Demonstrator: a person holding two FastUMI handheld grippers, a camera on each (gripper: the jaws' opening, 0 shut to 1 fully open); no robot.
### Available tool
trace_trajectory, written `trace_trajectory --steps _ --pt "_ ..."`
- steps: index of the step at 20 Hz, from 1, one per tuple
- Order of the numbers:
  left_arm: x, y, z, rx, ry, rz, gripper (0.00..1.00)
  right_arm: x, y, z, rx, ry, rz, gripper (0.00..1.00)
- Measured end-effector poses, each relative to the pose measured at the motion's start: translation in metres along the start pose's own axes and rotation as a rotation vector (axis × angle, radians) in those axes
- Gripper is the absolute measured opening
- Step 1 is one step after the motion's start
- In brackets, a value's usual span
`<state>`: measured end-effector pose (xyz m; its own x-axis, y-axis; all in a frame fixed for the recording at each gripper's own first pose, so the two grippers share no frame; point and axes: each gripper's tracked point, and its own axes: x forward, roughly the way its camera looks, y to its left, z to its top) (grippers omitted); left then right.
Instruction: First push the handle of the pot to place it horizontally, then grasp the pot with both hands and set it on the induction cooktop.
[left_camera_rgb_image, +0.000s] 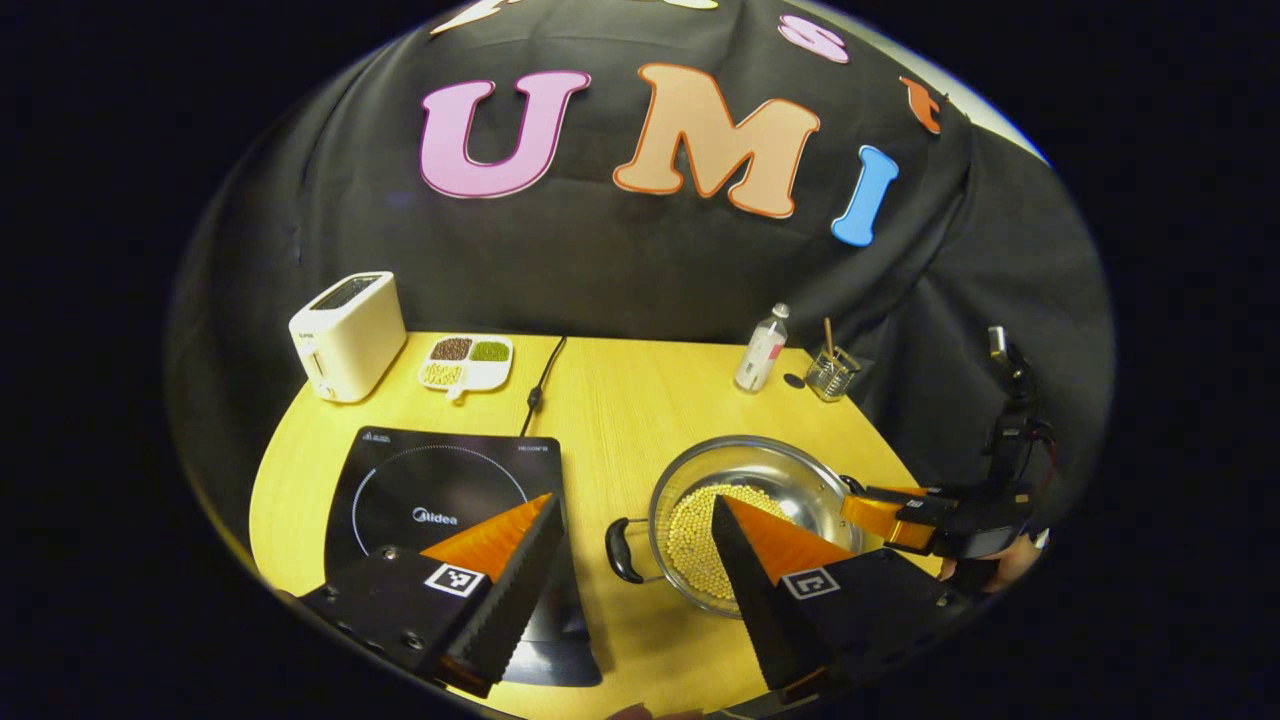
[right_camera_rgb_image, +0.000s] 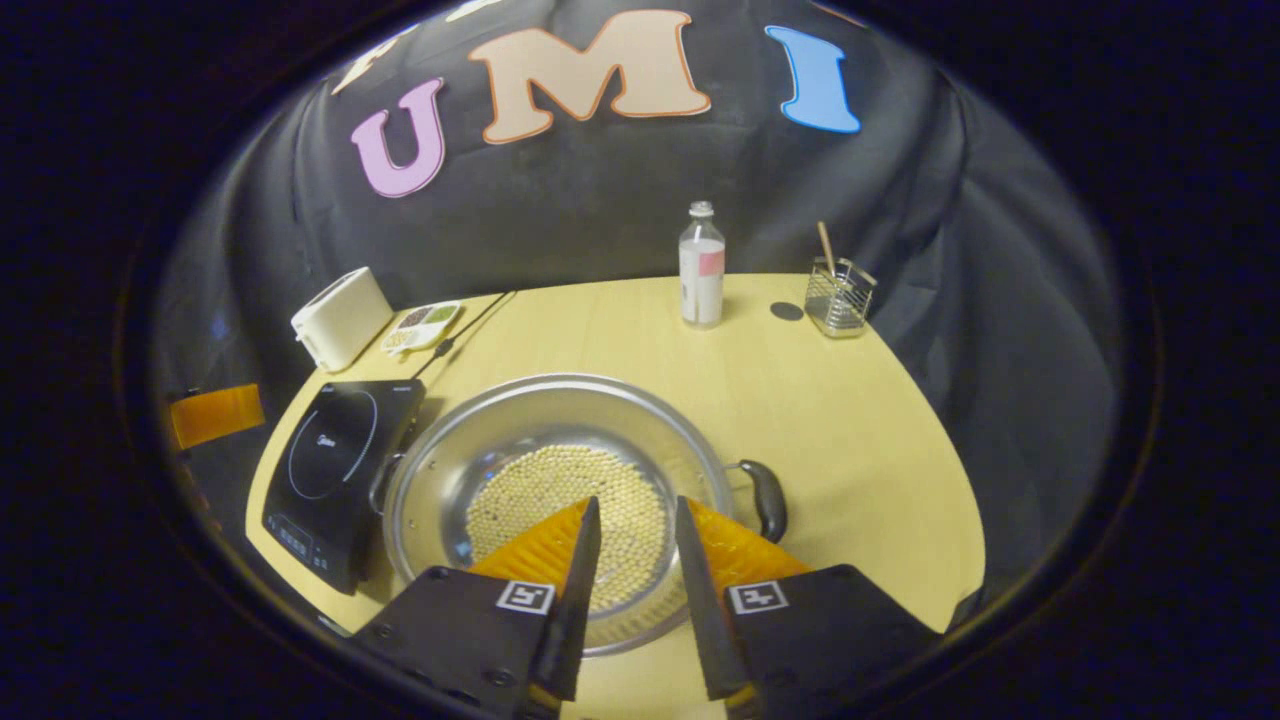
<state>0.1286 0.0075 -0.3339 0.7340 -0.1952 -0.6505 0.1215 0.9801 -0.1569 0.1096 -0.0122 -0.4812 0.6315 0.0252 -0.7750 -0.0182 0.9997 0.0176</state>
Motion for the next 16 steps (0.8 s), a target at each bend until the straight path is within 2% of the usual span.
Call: trace_trajectory --steps 1,4,6,7,8,13,14,15,16 --pt "0.004 -0.004 -0.001 0.010 0.011 0.007 0.92 0.004 -0.010 0.001 -0.003 -0.002 -0.011 0.52" --pt "0.018 -0.011 -0.011 0.019 0.045 0.033 0.89 0.014 -0.032 0.002 0.011 -0.003 -0.025 0.55" --pt "0.027 -0.008 -0.018 0.020 0.071 0.066 0.94 0.020 -0.044 0.002 0.008 0.001 -0.030 0.61" --pt "0.033 -0.008 -0.024 0.019 0.090 0.076 0.89 0.024 -0.046 -0.001 0.013 0.014 -0.023 0.61" --pt "0.040 -0.008 -0.031 0.019 0.111 0.080 0.89 0.028 -0.045 -0.004 0.020 0.028 -0.013 0.65" --pt "0.072 -0.005 -0.062 0.025 0.196 0.097 0.89 0.054 -0.046 -0.012 0.015 0.069 -0.001 0.66" --pt "0.076 -0.004 -0.070 0.021 0.219 0.100 0.94 0.058 -0.047 -0.013 0.017 0.078 0.002 0.66" --pt "0.081 -0.002 -0.074 0.022 0.230 0.104 0.89 0.060 -0.047 -0.020 0.016 0.099 0.007 0.67" --pt "0.085 0.002 -0.079 0.024 0.241 0.113 0.89 0.062 -0.047 -0.026 0.019 0.122 0.017 0.67"
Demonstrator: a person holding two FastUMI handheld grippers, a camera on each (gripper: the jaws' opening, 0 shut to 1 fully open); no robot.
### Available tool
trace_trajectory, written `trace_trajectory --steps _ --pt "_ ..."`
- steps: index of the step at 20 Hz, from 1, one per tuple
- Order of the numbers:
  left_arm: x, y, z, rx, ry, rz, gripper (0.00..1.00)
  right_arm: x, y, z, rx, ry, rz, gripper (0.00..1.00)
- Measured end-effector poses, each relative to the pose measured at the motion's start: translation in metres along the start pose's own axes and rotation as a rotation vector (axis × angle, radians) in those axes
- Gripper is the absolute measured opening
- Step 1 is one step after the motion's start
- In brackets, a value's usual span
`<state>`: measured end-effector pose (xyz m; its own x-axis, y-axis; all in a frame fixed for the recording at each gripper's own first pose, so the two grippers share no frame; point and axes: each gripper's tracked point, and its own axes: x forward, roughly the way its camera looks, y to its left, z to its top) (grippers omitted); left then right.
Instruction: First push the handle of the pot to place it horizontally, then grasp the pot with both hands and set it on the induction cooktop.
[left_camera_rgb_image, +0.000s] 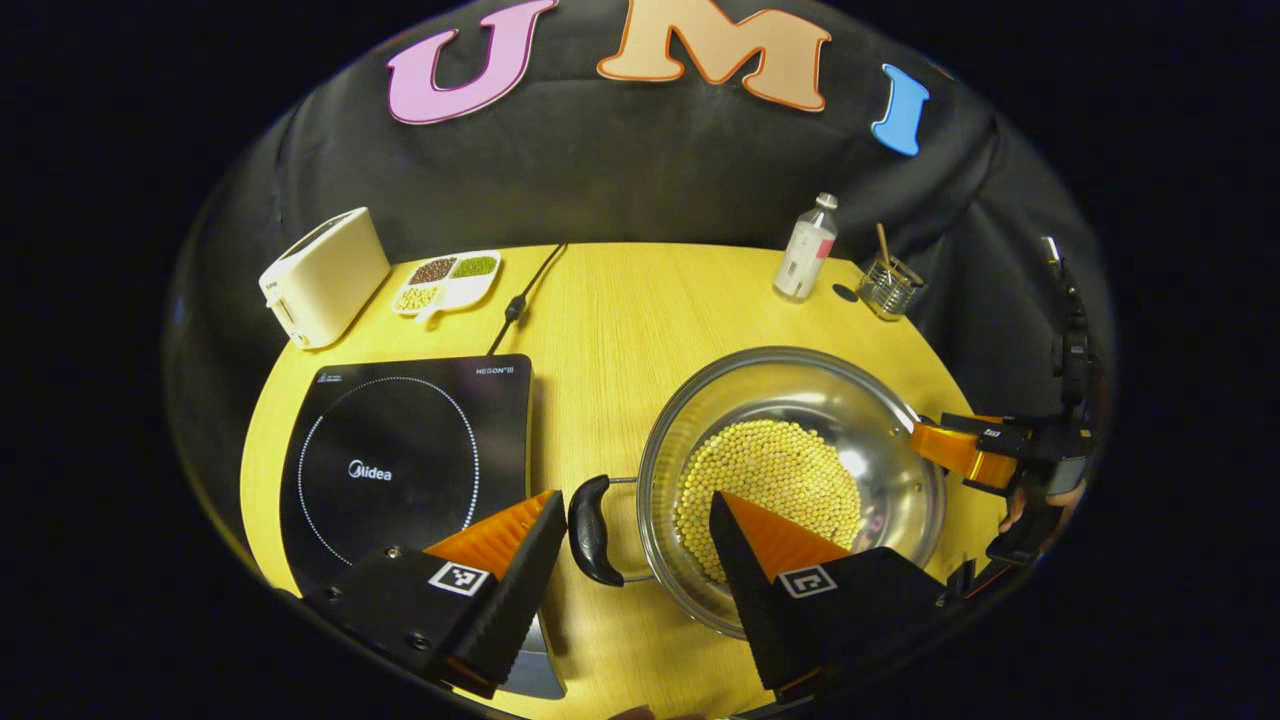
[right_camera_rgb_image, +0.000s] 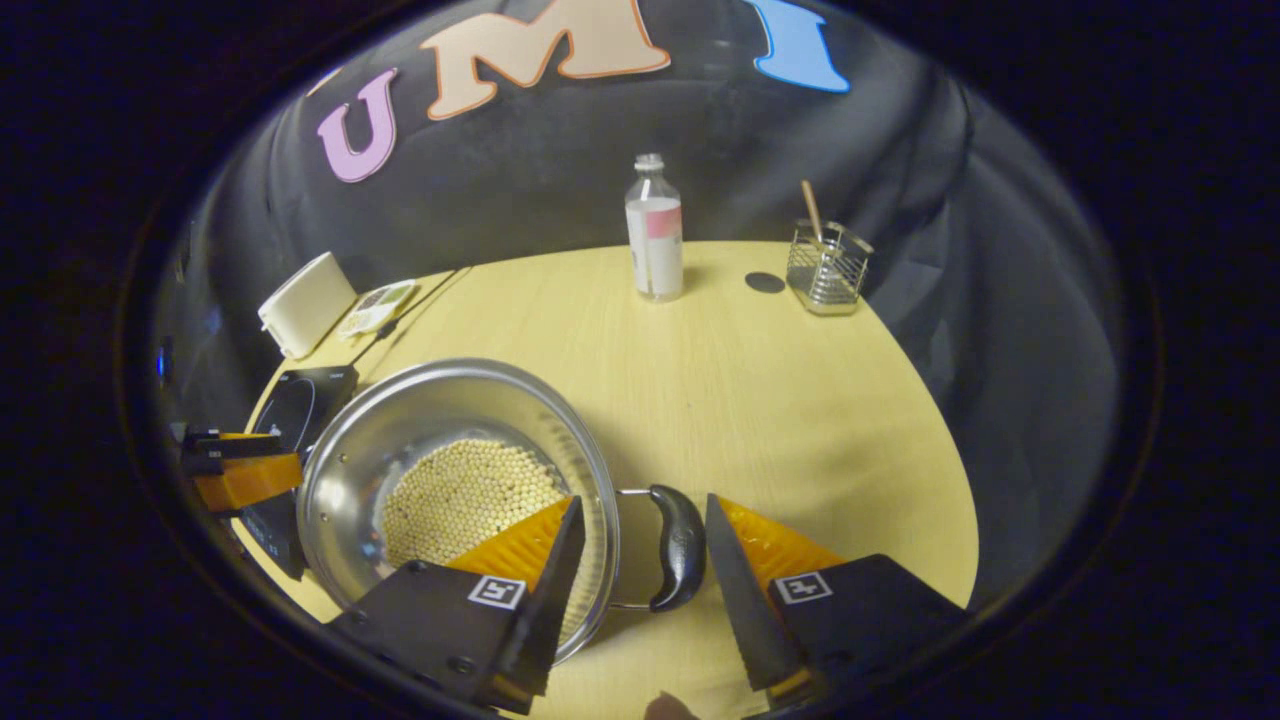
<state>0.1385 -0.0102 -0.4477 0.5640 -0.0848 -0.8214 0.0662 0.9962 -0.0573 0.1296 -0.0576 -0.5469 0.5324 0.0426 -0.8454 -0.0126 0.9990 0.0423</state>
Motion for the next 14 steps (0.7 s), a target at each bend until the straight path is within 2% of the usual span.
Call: trace_trajectory --steps 2,6,7,9,11,12,14 --pt "0.010 0.005 -0.008 -0.009 0.029 0.013 0.89 0.008 0.002 -0.007 0.008 0.022 0.011 0.71" --pt "0.026 0.007 -0.016 -0.035 0.067 0.012 0.89 0.018 0.000 -0.013 0.034 0.054 0.024 0.71" --pt "0.031 0.007 -0.019 -0.026 0.082 0.010 0.95 0.020 0.000 -0.014 0.036 0.062 0.024 0.77" --pt "0.039 0.008 -0.024 -0.020 0.107 0.015 0.86 0.025 0.002 -0.016 0.047 0.074 0.035 0.69" --pt "0.046 0.008 -0.028 -0.026 0.123 0.024 0.81 0.029 0.004 -0.021 0.053 0.095 0.046 0.70" --pt "0.048 0.010 -0.031 -0.029 0.132 0.029 0.80 0.031 0.003 -0.025 0.044 0.106 0.036 0.62" --pt "0.051 0.014 -0.035 -0.044 0.146 0.037 0.79 0.032 0.003 -0.023 0.048 0.106 0.045 0.62"
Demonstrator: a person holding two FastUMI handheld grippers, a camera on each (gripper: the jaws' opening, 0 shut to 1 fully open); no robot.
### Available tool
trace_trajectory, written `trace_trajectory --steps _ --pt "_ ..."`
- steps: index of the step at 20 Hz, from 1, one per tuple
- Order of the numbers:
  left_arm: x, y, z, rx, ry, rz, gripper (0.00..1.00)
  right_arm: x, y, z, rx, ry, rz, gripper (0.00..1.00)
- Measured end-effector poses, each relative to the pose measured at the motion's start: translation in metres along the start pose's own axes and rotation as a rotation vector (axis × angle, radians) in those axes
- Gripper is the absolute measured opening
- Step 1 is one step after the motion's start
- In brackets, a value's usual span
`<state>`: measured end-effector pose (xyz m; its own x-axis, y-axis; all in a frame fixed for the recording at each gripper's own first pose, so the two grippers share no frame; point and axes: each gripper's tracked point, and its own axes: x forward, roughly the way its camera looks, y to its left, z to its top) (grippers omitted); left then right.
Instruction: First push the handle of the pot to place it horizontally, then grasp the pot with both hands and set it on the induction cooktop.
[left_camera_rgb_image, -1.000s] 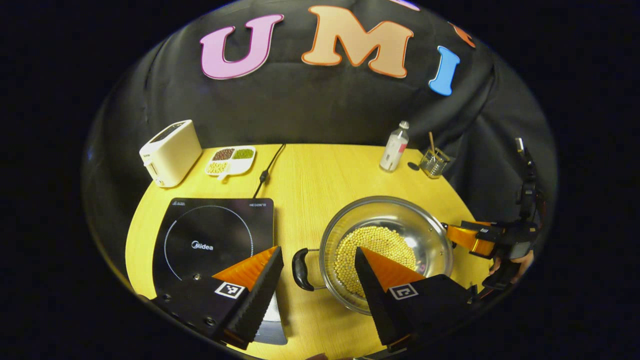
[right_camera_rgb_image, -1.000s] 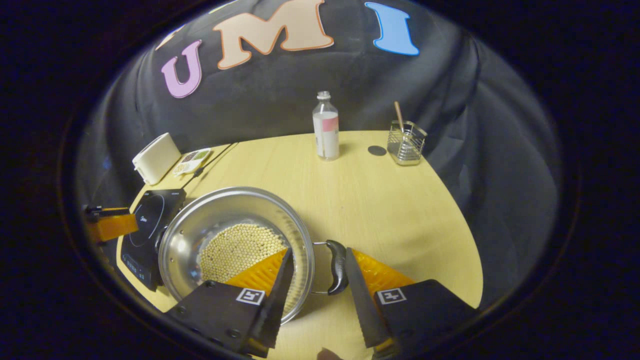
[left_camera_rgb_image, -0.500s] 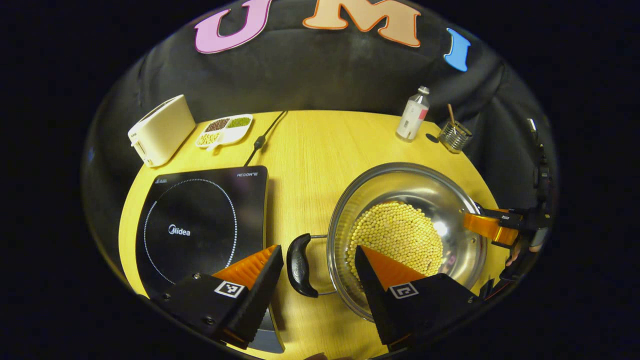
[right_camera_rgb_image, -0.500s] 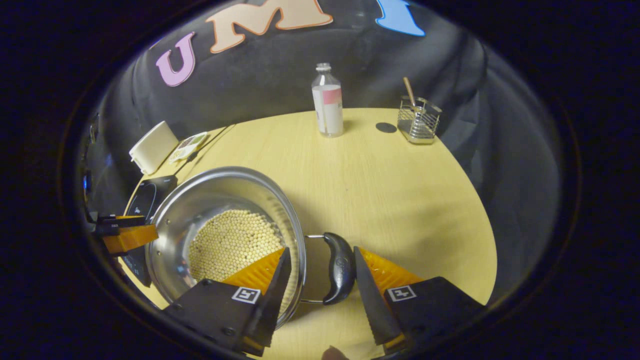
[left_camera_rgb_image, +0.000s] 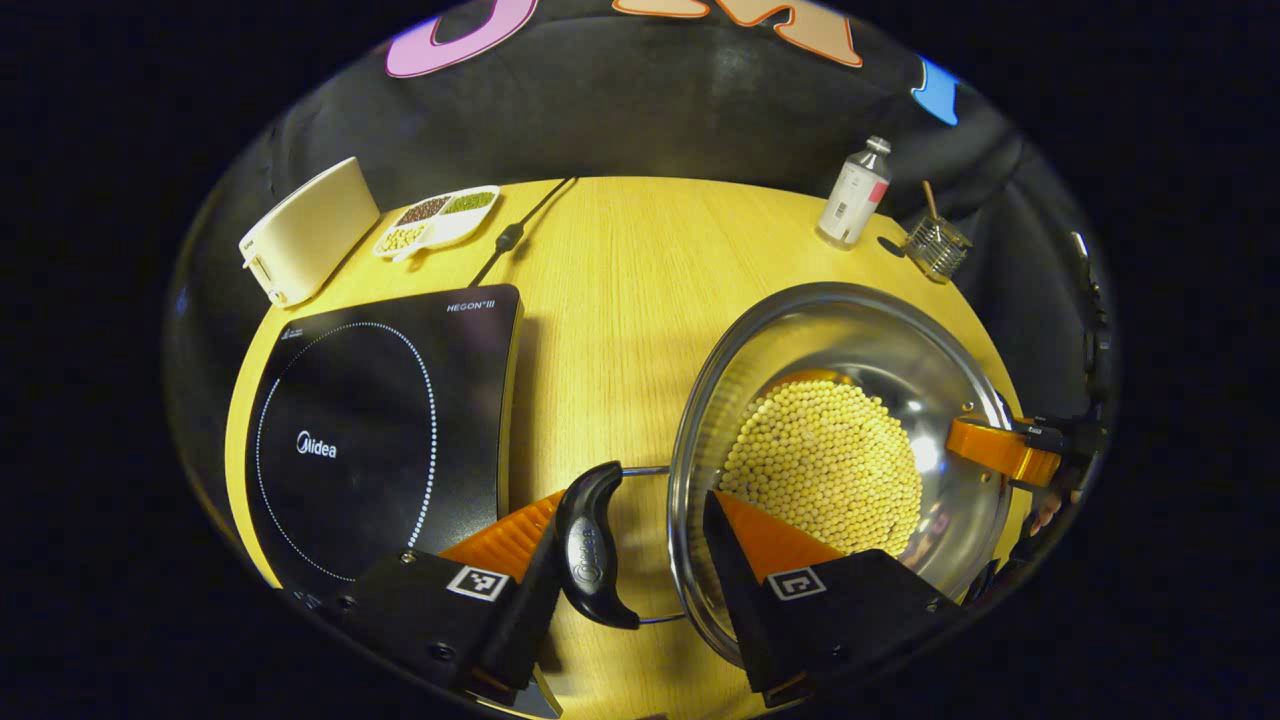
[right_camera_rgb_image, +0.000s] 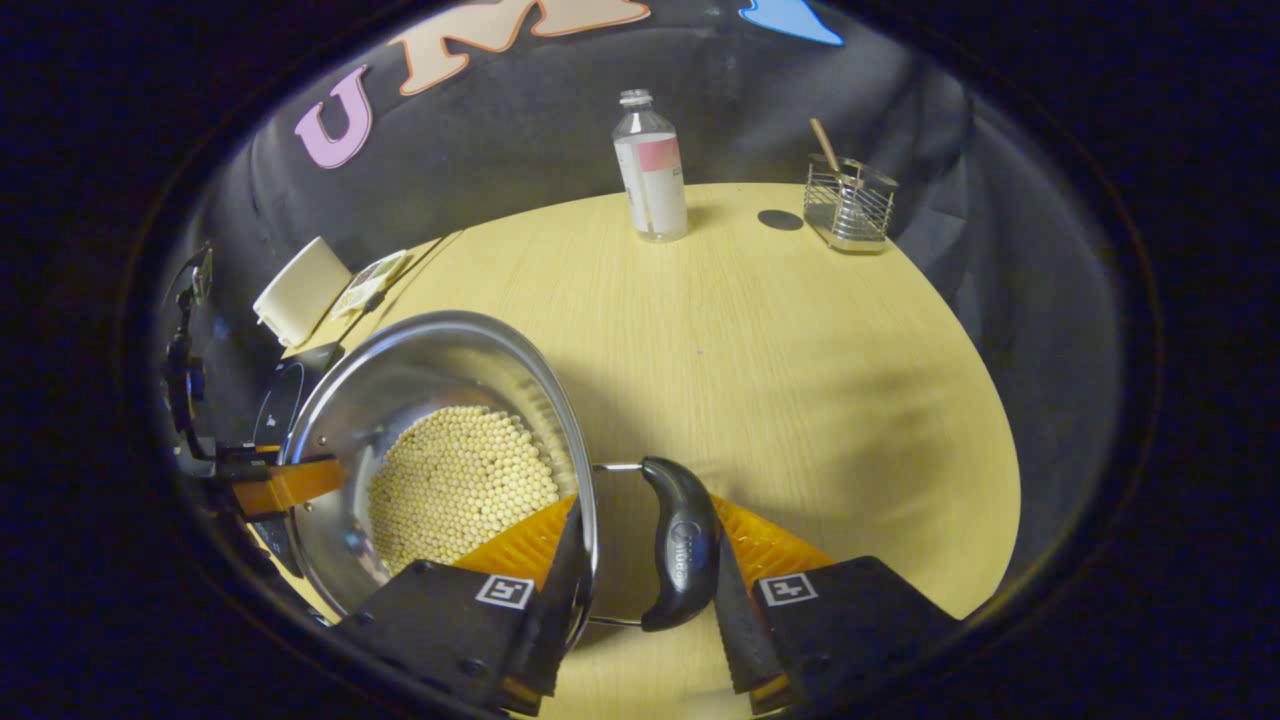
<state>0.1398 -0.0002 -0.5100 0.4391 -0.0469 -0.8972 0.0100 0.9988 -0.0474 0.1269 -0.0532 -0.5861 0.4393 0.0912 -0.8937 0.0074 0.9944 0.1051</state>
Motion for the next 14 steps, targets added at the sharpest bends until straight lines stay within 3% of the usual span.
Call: trace_trajectory --steps 1,8,14 --pt "0.002 -0.001 0.001 -0.016 -0.011 -0.007 0.73 -0.002 -0.001 0.000 0.012 0.002 0.006 0.62" --pt "-0.001 -0.003 -0.002 -0.048 0.013 -0.074 0.63 -0.003 0.001 -0.005 0.068 0.024 0.031 0.52" --pt "-0.022 -0.001 -0.002 -0.056 -0.007 -0.092 0.60 -0.024 0.009 -0.008 0.074 0.010 0.026 0.52"
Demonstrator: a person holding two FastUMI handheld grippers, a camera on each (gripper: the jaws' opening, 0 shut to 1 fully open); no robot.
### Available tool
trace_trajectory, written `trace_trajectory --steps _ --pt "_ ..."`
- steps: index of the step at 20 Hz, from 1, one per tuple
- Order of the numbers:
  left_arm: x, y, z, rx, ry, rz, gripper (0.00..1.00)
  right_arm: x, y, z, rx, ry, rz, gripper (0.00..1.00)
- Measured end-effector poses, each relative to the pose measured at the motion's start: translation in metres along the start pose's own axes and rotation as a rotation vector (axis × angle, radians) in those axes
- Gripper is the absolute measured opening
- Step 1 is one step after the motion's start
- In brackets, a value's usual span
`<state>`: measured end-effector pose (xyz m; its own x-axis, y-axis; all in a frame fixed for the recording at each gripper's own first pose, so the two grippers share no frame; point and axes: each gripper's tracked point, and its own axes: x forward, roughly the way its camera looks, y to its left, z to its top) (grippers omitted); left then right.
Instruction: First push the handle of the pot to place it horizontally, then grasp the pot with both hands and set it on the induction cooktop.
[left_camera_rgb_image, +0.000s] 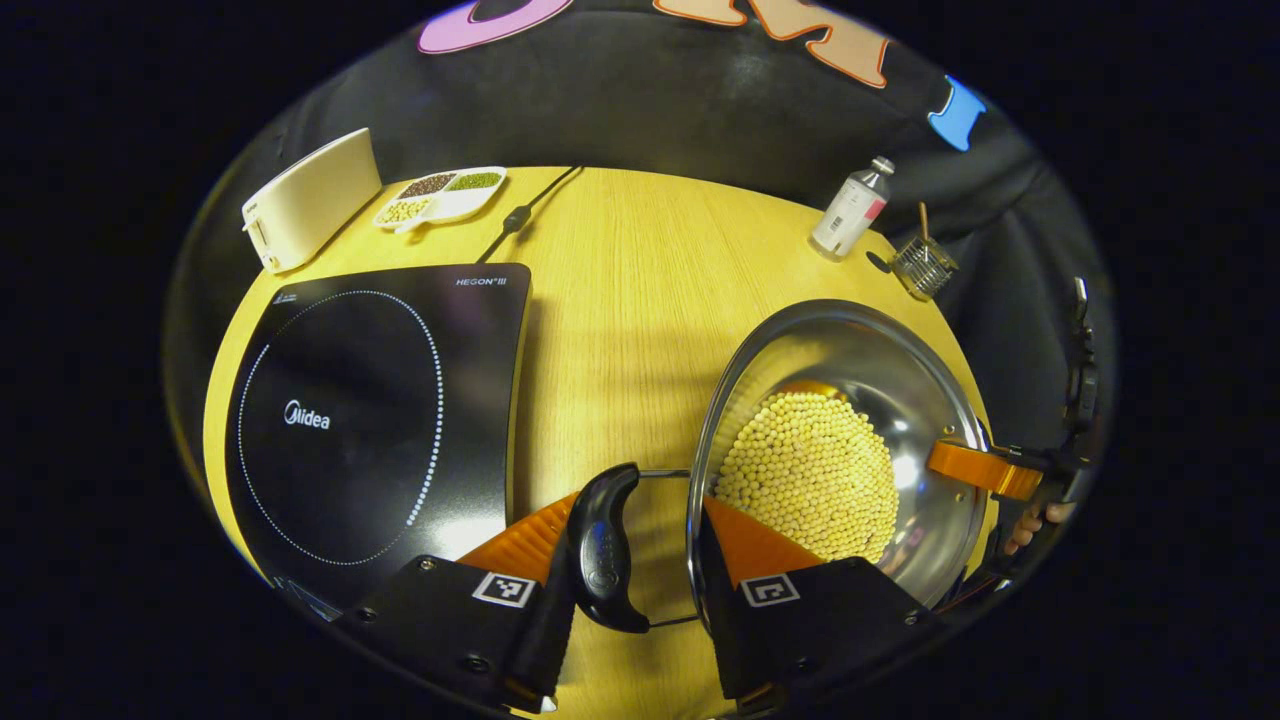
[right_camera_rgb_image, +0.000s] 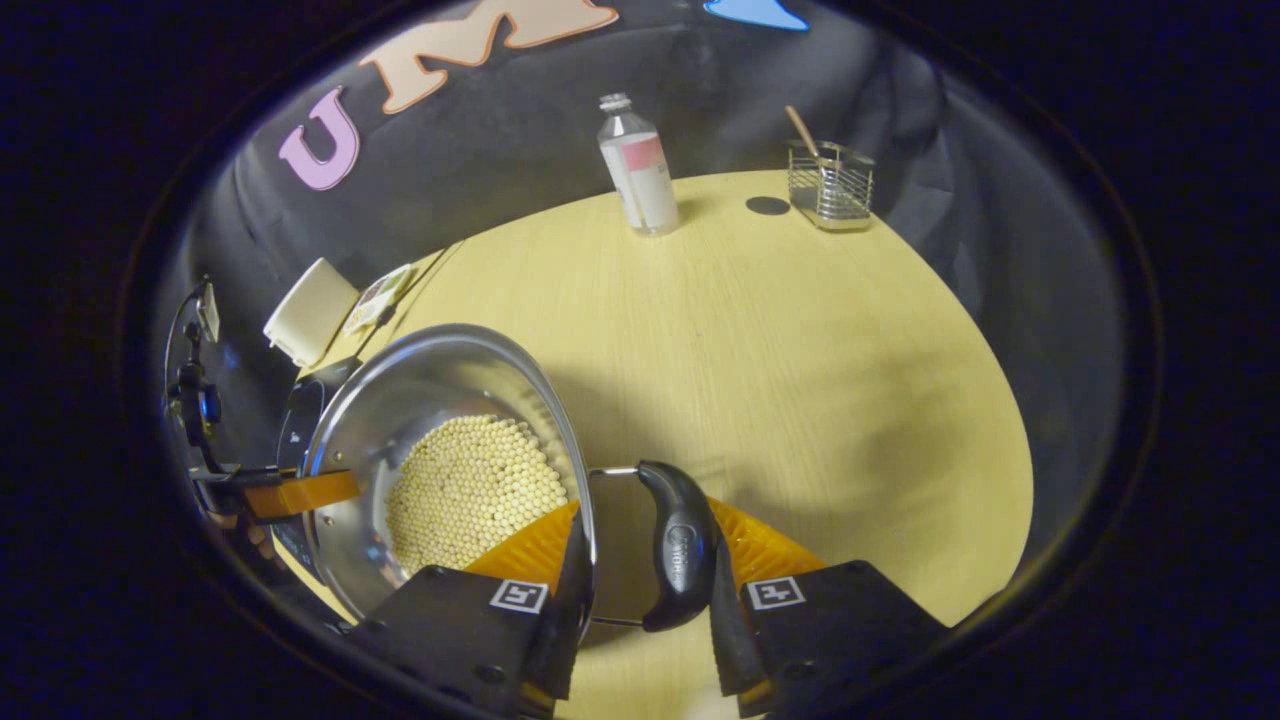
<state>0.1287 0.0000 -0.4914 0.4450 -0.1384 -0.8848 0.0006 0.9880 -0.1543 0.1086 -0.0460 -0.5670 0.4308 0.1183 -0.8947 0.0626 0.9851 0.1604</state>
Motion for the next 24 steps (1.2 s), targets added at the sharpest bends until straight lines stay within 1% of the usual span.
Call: trace_trajectory --steps 3,7,10,11,12,17,19,21,22,24 --pt "-0.014 0.007 0.004 0.000 -0.011 -0.002 0.60 -0.011 0.012 0.000 0.004 -0.013 0.002 0.52" --pt "-0.034 0.027 0.012 0.003 -0.032 -0.012 0.60 -0.025 0.039 0.000 0.006 -0.035 -0.002 0.51" --pt "-0.045 0.049 0.011 0.013 -0.029 -0.037 0.60 -0.036 0.064 -0.004 0.011 -0.050 -0.032 0.51" --pt "-0.049 0.058 0.011 0.017 -0.025 -0.049 0.63 -0.041 0.075 -0.009 0.014 -0.053 -0.045 0.51" --pt "-0.053 0.069 0.009 0.020 -0.020 -0.062 0.60 -0.045 0.086 -0.013 0.018 -0.056 -0.059 0.51" --pt "-0.073 0.131 0.010 0.055 -0.021 -0.112 0.60 -0.062 0.151 -0.038 0.039 -0.072 -0.120 0.51" --pt "-0.076 0.151 0.013 0.058 -0.026 -0.134 0.62 -0.067 0.175 -0.040 0.036 -0.088 -0.146 0.51" --pt "-0.081 0.171 0.016 0.069 -0.021 -0.147 0.62 -0.070 0.197 -0.044 0.040 -0.086 -0.171 0.51" --pt "-0.083 0.179 0.020 0.069 -0.034 -0.151 0.60 -0.071 0.207 -0.043 0.033 -0.091 -0.174 0.51" --pt "-0.086 0.196 0.027 0.068 -0.053 -0.151 0.60 -0.070 0.227 -0.038 0.025 -0.095 -0.172 0.51"
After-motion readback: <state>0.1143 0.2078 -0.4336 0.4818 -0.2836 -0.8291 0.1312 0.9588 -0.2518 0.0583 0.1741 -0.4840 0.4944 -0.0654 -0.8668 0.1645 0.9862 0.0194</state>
